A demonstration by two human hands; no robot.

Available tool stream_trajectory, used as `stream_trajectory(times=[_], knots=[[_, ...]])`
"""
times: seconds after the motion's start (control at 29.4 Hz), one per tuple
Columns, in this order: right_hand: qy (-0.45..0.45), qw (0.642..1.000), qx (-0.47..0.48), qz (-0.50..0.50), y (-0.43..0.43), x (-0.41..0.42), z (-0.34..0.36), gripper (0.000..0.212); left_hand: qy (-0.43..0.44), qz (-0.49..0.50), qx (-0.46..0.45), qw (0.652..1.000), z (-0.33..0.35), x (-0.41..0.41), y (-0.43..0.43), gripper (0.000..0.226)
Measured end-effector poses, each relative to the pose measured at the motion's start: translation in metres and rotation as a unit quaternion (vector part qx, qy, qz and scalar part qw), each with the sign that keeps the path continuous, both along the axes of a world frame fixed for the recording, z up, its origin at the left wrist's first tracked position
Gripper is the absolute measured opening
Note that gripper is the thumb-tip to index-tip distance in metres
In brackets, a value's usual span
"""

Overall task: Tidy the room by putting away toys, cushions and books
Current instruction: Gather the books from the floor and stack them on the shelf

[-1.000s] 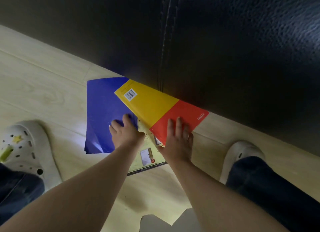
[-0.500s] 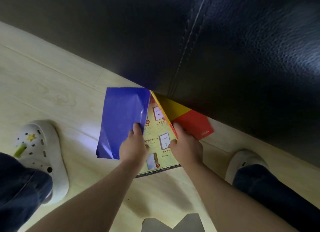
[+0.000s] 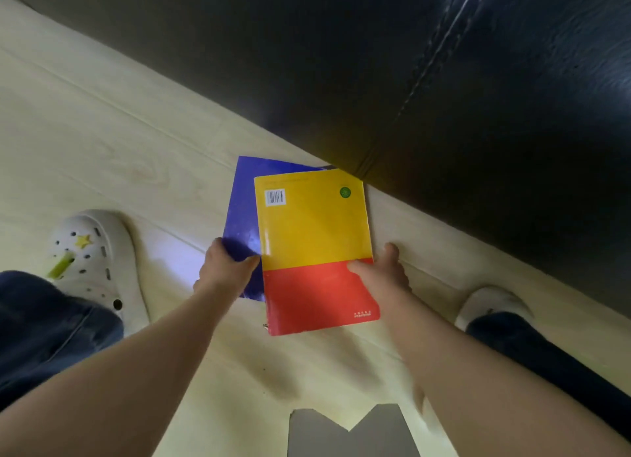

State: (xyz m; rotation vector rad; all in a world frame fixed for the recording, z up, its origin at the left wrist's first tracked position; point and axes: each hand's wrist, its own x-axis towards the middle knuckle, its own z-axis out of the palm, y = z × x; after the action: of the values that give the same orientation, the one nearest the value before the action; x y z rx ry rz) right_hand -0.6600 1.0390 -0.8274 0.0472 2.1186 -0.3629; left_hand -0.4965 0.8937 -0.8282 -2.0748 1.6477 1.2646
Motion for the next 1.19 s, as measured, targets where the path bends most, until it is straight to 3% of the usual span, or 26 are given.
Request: stream_trajectory(times=[0.1,0.2,0.27,0.37,0.44,0.51,0.61,0.88,1.05,1.19], knots=[[-0.043,0.998,-0.009,-0.039,-0.001,0.008,-0.011,0.081,-0.03,-0.065,0.024,0.997,-0.006,0.003,-0.007,0.06],[-0.055,0.996,-0.019,-0.072,-0.002,0.02,-0.021,0.091,0.068,0.021,0.128,0.989,-0.007,-0.001,0.003,0.062],[-0.065,0.995,-0.014,-0.075,-0.002,0.024,-0.028,0.092,0.081,0.039,0.143,0.986,-0.017,0.002,0.011,0.072],[-0.121,0.987,-0.03,-0.106,0.003,0.026,-0.027,0.067,0.107,0.089,0.173,0.975,-0.017,0.007,0.009,0.08],[-0.155,0.975,-0.059,-0.147,0.012,0.027,-0.03,0.039,0.116,0.111,0.224,0.961,-0.006,0.001,0.008,0.062],[-0.162,0.967,-0.082,-0.177,0.019,0.032,-0.033,0.032,0.11,0.111,0.251,0.955,-0.005,-0.001,0.008,0.044],[-0.187,0.954,-0.119,-0.202,0.021,0.034,-0.033,0.028,0.113,0.11,0.226,0.961,-0.004,-0.005,0.013,0.053],[-0.279,0.926,-0.114,-0.228,0.017,0.045,0.02,0.029,0.12,0.108,0.203,0.966,0.048,0.015,0.012,0.047],[-0.307,0.926,-0.129,-0.177,0.008,0.046,0.072,0.01,0.101,0.123,0.207,0.965,0.098,0.027,0.006,0.036],[-0.295,0.931,-0.154,-0.151,0.01,0.037,0.138,0.008,0.11,0.085,0.202,0.969,0.164,0.016,0.004,0.02]])
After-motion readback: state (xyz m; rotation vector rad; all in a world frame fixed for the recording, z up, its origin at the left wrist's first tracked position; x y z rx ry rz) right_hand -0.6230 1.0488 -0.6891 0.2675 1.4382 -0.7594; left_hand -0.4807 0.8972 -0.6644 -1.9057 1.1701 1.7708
